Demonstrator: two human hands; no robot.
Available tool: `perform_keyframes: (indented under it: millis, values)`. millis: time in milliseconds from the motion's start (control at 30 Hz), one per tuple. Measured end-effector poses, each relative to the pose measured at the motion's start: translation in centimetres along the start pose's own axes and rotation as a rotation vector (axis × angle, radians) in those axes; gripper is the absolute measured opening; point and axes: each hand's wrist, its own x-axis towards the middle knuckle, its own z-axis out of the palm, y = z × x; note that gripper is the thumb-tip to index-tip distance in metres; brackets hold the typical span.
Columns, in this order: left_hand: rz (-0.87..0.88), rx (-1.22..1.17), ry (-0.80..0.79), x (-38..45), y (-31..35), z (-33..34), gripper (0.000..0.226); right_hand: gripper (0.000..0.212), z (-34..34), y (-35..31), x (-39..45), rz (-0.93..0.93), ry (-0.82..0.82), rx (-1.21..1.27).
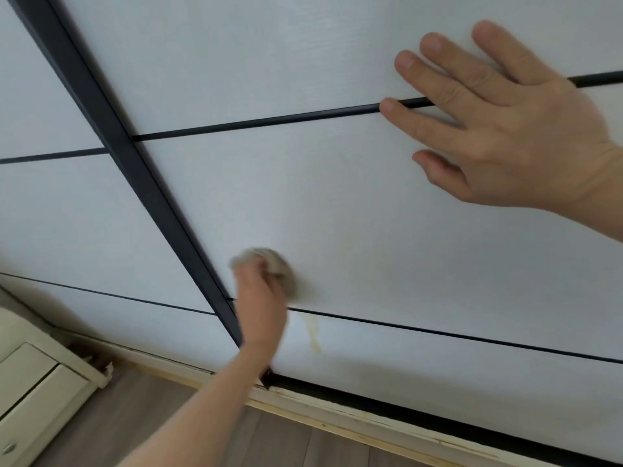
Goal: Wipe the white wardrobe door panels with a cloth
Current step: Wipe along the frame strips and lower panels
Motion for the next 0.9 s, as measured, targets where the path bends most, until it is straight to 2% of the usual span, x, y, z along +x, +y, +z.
perform_keyframes:
  millis: [100,167,233,333,400,500,567,667,733,800,833,900]
  values:
    - [-0.329,-0.056,0.363,5.6,-0.6,-0.2,0.031,0.054,0.0,0.0,-0.2,0.002,-0.014,0.003]
    - [-0.467,-0.036,0.413,4.1,0.8,1.7,0.035,0.054,0.1,0.0,0.0,-0.013,-0.021,0.007]
    - [-0.446,-0.141,0.265,-1.0,3.8,3.5,0.026,0.054,0.1,0.2,-0.1,-0.011,-0.023,0.003]
    - [-0.34,-0.313,-0.139,-8.5,9.8,4.8,0.022,0.054,-0.2,0.5,-0.2,-0.013,-0.032,-0.007]
    - [-0.308,-0.39,-0.246,-9.5,13.9,4.1,0.021,0.053,-0.5,0.4,0.0,-0.017,-0.03,-0.013]
    - [-0.257,-0.533,-0.234,-6.5,17.7,1.2,0.013,0.048,-0.9,0.4,-0.1,-0.004,-0.033,0.048]
    - [-0.193,-0.596,-0.238,-4.0,19.0,-1.1,0.008,0.045,-2.0,0.2,-0.3,-0.01,-0.027,0.179]
    - [-0.137,-0.644,-0.373,-1.6,19.6,-3.2,0.003,0.05,-2.6,-2.6,-2.2,-0.104,-0.068,0.367]
    - [-0.135,-0.703,-0.494,-0.7,19.9,-3.8,0.012,0.052,-2.9,-5.1,-3.8,-0.161,-0.129,0.41]
    - [-0.151,-0.732,-0.579,-0.1,20.3,-4.5,0.026,0.045,-2.6,-6.3,-4.8,-0.127,-0.133,0.425]
    - [-0.104,-0.697,-0.557,0.3,20.4,-4.9,0.03,0.046,-2.5,-6.2,-4.9,-0.096,-0.136,0.427]
    - [0.143,-0.492,-0.38,2.0,20.6,-6.5,0.031,0.051,-2.1,-6.0,-4.9,-0.087,-0.161,0.397]
